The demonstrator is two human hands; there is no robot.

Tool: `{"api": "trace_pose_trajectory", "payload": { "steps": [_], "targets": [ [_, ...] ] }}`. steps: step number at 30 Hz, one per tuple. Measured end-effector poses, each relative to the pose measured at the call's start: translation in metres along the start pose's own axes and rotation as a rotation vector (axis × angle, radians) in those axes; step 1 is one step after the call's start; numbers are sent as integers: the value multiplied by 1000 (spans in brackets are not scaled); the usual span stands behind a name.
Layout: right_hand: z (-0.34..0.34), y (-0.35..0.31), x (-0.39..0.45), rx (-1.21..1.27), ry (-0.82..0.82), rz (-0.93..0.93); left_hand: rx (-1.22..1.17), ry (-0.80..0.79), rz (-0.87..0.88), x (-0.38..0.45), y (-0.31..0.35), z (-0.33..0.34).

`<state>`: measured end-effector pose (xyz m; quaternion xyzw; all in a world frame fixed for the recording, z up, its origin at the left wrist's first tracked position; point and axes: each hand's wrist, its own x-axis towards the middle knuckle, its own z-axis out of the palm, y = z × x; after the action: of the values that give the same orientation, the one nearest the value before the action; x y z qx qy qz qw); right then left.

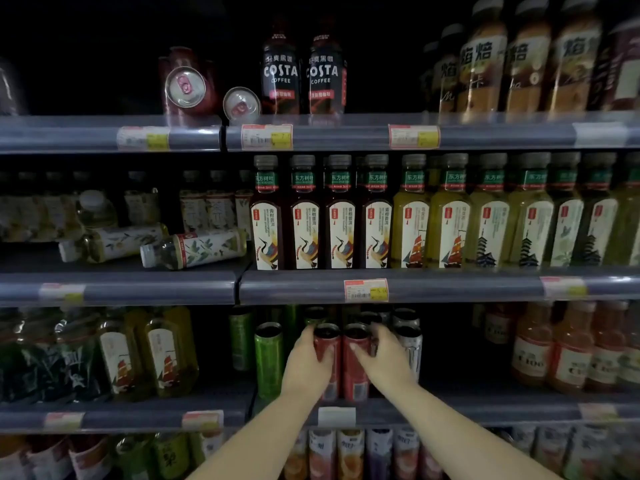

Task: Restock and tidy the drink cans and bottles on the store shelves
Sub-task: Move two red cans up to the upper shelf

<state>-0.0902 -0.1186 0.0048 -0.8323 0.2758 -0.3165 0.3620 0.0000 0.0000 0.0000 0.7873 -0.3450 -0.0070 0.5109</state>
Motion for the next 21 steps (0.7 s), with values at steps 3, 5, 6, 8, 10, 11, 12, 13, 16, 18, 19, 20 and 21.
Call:
{"api": "trace_pose_trajectory", "payload": {
  "steps": [3,5,6,8,10,11,12,13,16,18,19,20,21],
  "targets": [
    [7,5,3,62,31,48,-23,-4,32,2,-3,5],
    [13,9,5,58,30,57,-27,-30,25,5,-7,9],
    [16,10,5,62,39,59,-33,-32,16,7,-9,11],
    [21,12,7,62,75,55,-35,-25,22,12,-14,13],
    [27,17,9,68,108,84,-41,-11,12,15,-22,18],
    [30,19,10,71,126,101,-54,-4,-11,16,-26,21],
    [32,20,11,68,146,115,-67,-1,-46,17,-30,23],
    [35,21,12,60,167,127,-77,-1,-89,18,-34,26],
    [37,22,13,49,171,144,-87,-17,-200,21,-45,31],
    [36,24,14,81,167,114,-101,-36,-196,22,-49,31],
    [35,25,13,109,166,91,-103,-43,-179,22,-50,30],
    [33,25,10,138,160,70,-105,-42,-162,21,-51,29],
    [32,25,6,165,148,50,-114,-28,-147,19,-51,27]
  ]
}}
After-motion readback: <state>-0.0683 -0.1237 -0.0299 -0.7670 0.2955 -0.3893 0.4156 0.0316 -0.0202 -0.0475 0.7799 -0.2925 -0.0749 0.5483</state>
